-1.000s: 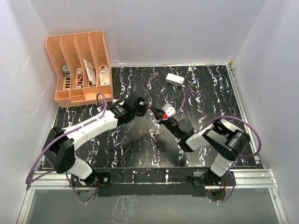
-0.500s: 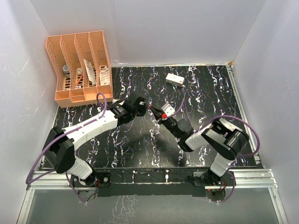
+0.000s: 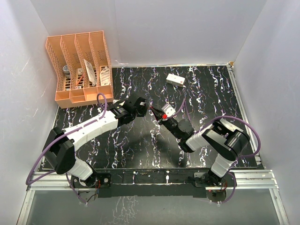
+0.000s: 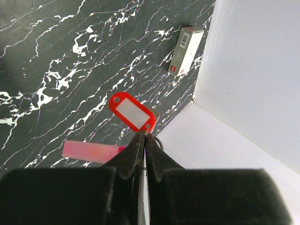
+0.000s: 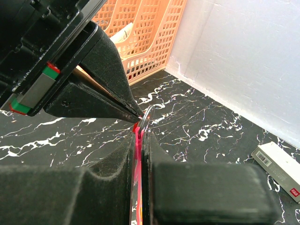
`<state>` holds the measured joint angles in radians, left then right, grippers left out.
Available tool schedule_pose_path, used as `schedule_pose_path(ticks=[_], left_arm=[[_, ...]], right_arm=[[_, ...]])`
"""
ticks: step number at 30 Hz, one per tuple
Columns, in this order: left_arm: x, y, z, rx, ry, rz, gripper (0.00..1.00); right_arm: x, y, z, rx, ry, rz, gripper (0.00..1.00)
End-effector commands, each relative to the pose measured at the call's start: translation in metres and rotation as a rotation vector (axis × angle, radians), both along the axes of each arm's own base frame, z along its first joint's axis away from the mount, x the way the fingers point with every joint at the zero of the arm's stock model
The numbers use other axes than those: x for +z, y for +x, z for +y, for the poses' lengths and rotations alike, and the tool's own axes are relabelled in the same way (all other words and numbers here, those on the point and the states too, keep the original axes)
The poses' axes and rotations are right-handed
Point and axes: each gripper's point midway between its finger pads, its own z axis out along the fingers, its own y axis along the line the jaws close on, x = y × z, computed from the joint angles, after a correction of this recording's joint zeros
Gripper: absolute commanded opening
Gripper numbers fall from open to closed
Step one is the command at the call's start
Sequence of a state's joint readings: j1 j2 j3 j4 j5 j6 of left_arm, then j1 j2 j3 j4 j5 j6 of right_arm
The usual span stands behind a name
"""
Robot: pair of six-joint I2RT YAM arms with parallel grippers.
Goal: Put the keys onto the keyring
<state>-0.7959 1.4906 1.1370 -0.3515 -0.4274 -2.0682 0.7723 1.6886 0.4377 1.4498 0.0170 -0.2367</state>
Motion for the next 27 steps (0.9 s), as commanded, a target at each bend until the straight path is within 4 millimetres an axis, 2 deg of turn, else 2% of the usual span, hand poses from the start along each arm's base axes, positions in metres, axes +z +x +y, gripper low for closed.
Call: schedule_pose_path(ticks=[1, 27], left_arm=[[0.0262, -0.0004, 0.0017, 0.010, -0.038, -0.049, 0.00], [0.0179, -0.0045, -0.0023, -0.012, -0.041, -0.018, 0.00]], right_arm=[[0.1048, -0.0156, -0.0156, -0.011, 0.273, -0.305, 0.00], [0.1090, -0.0154, -0.0187, -0.028, 0.271, -0.320, 0.00]])
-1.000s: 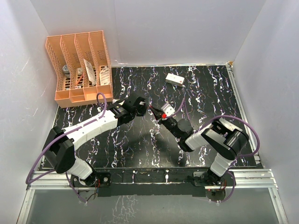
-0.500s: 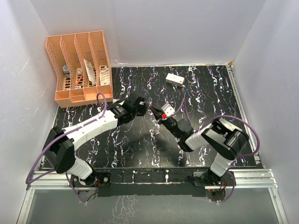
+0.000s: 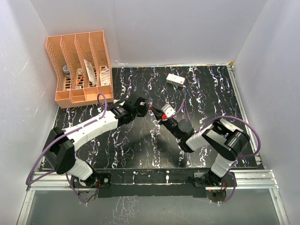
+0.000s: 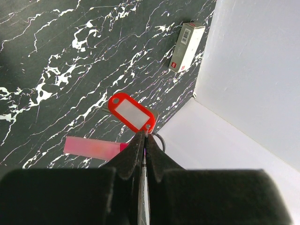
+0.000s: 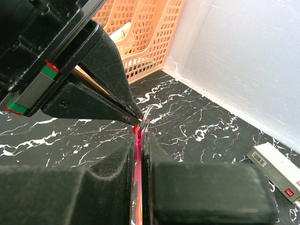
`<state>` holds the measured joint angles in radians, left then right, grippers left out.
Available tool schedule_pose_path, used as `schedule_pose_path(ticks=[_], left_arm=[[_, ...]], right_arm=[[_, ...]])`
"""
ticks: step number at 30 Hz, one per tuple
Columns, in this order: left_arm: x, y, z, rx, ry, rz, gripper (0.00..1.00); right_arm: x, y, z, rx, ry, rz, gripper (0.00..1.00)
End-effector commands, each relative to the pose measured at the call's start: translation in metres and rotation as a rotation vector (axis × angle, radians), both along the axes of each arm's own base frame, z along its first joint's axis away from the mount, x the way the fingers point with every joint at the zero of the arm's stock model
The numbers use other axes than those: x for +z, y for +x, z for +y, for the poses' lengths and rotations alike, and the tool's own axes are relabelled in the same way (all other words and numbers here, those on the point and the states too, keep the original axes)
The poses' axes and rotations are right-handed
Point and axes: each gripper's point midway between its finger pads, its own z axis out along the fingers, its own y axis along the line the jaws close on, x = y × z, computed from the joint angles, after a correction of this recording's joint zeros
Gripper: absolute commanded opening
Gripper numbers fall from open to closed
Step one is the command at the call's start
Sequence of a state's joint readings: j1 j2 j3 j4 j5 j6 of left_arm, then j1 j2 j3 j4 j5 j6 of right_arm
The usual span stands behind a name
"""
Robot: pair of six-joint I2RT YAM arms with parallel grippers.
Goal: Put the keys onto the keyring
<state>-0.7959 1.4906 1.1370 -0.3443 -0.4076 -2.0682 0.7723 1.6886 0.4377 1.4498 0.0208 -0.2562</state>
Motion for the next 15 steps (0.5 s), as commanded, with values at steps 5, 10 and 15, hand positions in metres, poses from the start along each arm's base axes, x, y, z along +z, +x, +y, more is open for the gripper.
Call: schedule_pose_path(ticks=[5, 10, 15], left_arm=[[0.0164, -0.0037, 0.0020, 0.002, -0.024, -0.022, 0.00], [0.0134, -0.0046, 0.0015, 0.000, -0.029, -0.017, 0.00], [0.0115, -0.0050, 0.0020, 0.001, -0.025, -0.013, 0.00]], right_arm=[[0.1106, -0.0169, -0.0176, -0.016, 0.285, -0.314, 0.00], [0.1117, -0.0173, -0.0174, -0.014, 0.287, -0.316, 0.00], [0.1128, -0.0178, -0.0181, -0.014, 0.289, -0.318, 0.00]])
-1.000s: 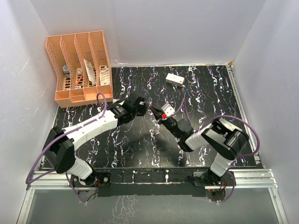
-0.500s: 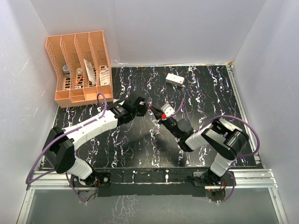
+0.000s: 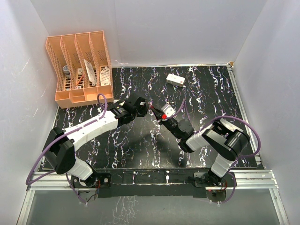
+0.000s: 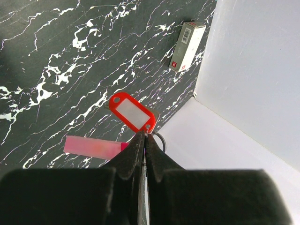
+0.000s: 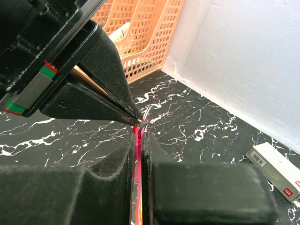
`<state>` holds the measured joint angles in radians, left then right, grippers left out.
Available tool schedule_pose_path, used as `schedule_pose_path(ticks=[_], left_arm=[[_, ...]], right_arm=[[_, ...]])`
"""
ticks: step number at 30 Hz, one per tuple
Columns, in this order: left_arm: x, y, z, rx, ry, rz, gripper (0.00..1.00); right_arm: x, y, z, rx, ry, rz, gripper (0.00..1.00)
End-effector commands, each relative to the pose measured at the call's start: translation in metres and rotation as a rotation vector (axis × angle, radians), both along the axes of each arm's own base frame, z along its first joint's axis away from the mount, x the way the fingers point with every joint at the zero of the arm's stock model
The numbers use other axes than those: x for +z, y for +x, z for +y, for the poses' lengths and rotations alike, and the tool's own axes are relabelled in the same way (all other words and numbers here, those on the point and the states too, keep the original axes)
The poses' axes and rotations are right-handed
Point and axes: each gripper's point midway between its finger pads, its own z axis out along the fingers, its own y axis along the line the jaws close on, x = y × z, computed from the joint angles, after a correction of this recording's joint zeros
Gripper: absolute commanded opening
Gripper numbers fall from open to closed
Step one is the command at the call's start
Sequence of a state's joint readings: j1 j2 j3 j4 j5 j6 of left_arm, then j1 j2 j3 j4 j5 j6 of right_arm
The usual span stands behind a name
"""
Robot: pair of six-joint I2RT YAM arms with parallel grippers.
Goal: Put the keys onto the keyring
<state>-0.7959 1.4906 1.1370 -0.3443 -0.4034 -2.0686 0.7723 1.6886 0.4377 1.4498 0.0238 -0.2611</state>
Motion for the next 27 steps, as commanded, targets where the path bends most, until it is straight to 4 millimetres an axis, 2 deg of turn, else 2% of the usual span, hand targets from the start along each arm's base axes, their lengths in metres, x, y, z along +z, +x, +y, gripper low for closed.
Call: schedule_pose_path(ticks=[1, 27], left_arm=[[0.0112, -0.0047, 0.0025, 0.003, -0.023, -0.015, 0.00], [0.0037, -0.0072, 0.0016, -0.005, -0.019, 0.005, 0.00]], right_arm=[[0.1130, -0.0182, -0.0178, -0.009, 0.291, -0.316, 0.00], [0.1168, -0.0183, -0.0206, -0.022, 0.296, -0.325, 0.00]])
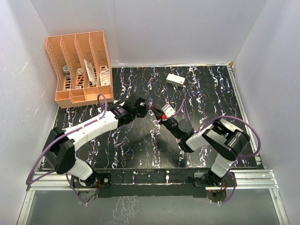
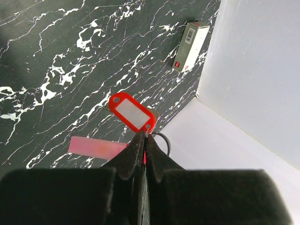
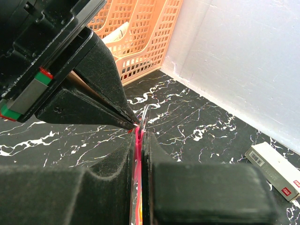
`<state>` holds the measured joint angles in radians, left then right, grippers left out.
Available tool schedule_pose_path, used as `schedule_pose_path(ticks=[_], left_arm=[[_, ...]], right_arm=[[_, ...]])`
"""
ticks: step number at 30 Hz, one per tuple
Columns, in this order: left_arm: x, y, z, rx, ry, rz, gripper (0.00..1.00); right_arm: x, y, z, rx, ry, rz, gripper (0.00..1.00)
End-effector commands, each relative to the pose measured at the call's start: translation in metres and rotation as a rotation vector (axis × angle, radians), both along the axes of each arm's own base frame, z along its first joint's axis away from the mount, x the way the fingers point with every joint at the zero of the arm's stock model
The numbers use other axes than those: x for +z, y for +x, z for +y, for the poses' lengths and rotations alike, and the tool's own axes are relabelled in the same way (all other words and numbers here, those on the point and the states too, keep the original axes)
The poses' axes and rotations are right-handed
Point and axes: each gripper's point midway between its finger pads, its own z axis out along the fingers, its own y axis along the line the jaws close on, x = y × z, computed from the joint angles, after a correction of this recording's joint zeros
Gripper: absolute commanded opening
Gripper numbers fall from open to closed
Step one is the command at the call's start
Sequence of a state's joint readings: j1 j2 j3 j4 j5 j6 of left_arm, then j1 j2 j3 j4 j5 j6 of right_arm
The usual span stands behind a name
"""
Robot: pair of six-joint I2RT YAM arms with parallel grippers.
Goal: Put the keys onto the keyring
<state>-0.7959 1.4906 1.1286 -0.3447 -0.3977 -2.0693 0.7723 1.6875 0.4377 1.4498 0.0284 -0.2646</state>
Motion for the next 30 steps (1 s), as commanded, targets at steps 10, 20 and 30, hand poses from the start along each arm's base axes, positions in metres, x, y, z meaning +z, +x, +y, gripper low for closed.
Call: schedule_pose_path(ticks=[10, 20, 30], left_arm=[[0.0046, -0.0063, -0.0020, -0.013, -0.031, 0.004, 0.00], [0.0010, -0.0101, -0.0012, -0.015, -0.039, 0.018, 0.00], [0.0017, -0.0108, 0.0000, -0.007, -0.048, 0.018, 0.00]], right_arm=[[0.1180, -0.0187, -0.0213, -0.023, 0.298, -0.327, 0.00], [0.1194, -0.0177, -0.0237, -0.037, 0.299, -0.331, 0.00], [0.1205, -0.0183, -0.0220, -0.026, 0.306, -0.329, 0.00]])
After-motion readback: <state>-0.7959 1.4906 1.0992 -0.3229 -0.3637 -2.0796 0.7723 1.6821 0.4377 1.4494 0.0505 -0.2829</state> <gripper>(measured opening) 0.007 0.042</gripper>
